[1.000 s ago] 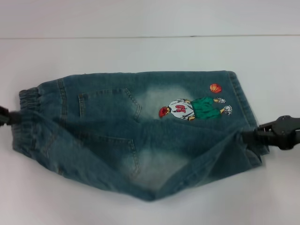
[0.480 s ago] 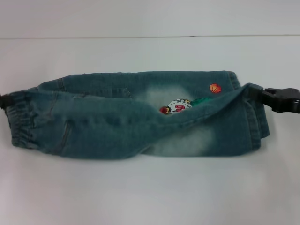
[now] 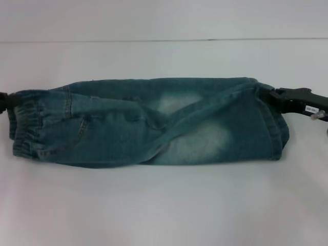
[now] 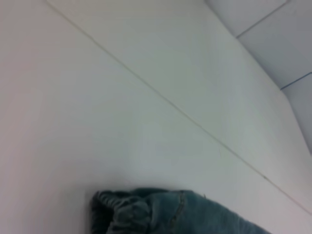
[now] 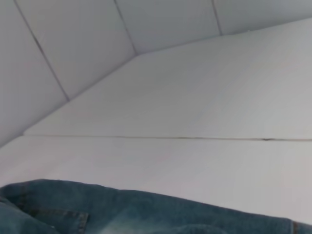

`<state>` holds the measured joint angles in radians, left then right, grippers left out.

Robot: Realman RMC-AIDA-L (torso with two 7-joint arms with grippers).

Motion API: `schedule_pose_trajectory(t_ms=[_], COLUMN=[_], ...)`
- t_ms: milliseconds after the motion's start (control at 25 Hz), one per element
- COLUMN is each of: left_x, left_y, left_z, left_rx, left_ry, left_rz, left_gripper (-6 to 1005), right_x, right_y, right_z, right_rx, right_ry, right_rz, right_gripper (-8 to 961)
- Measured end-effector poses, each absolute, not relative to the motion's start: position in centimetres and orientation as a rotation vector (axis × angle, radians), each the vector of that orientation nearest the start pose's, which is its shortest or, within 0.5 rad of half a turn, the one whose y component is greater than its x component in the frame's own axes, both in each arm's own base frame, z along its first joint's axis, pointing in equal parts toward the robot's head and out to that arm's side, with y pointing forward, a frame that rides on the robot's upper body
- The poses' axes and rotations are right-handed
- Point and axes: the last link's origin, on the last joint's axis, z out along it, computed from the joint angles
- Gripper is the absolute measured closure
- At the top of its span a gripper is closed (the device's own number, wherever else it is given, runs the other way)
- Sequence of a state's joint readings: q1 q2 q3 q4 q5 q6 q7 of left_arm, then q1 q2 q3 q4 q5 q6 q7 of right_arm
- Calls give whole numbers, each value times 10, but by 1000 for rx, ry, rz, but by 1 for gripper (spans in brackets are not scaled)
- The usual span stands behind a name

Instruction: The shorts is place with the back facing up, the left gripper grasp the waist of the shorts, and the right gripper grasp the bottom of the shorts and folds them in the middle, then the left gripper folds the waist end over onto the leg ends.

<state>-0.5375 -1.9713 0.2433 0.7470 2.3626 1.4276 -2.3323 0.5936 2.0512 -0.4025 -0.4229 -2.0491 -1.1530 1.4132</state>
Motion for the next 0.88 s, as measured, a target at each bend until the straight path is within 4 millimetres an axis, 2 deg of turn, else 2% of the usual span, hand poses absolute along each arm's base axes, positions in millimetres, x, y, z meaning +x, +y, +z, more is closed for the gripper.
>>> schedule_pose_trajectory(t_ms=[240, 520, 880], left_x=[-355, -359, -356], left_y=[344, 345, 349], left_z=[102, 99, 92], left_rx=[-1758, -1726, -1755], left_ry=[-1787, -1764, -1650], left_rz=[-764, -751, -815], left_gripper=[922, 919, 916], right_x=[315, 318, 307], right_y=[375, 382, 397], right_z=[1, 3, -3], right_rx=[-2184, -2094, -2071], right_ry=[989, 985, 927], right_rz=[636, 648, 626], right_gripper=[910, 906, 900])
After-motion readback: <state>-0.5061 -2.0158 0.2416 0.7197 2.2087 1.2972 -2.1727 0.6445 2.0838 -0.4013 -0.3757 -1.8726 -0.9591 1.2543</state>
